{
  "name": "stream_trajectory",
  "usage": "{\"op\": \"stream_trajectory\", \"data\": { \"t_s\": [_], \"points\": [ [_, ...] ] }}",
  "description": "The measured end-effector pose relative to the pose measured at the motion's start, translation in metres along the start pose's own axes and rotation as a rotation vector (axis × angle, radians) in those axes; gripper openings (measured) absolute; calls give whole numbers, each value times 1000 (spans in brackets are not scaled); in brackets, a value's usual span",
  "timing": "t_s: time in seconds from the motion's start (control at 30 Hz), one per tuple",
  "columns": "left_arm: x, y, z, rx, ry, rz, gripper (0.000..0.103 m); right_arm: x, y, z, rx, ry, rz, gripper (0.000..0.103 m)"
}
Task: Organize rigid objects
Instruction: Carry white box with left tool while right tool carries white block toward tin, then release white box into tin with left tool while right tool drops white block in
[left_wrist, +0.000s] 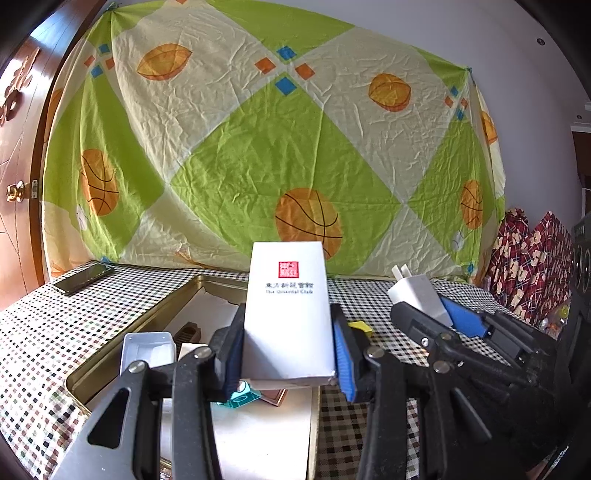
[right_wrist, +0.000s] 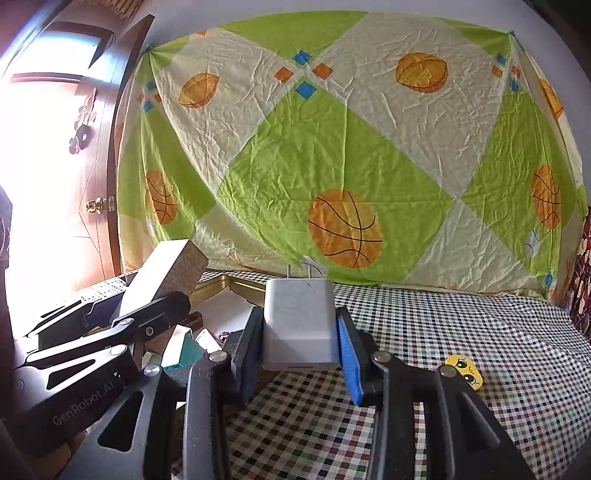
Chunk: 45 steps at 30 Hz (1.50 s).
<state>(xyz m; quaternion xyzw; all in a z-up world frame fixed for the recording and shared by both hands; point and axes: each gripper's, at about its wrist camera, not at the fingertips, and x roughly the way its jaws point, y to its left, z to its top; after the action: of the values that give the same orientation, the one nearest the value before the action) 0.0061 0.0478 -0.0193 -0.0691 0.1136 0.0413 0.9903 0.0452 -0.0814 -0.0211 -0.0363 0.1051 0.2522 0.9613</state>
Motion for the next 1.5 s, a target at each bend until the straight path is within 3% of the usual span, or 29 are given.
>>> {"op": "stream_trajectory", "data": {
  "t_s": [0.9,1.3,1.37,1.43,1.5],
  "points": [
    [6,57,3,-63,55,81,41,41,51,2,-86,78,93,40],
    [32,90,-1,-139,198,82,41,74,79,2,-134,189,172,41],
    [33,91,-1,-146,208,99,44,77,84,1,-145,207,191,42],
    [33,91,-1,-143,210,105,61,74,86,0,-152,209,214,47],
    [31,90,-1,-139,203,111,68,66,84,0,-158,186,217,56]
  ]
}}
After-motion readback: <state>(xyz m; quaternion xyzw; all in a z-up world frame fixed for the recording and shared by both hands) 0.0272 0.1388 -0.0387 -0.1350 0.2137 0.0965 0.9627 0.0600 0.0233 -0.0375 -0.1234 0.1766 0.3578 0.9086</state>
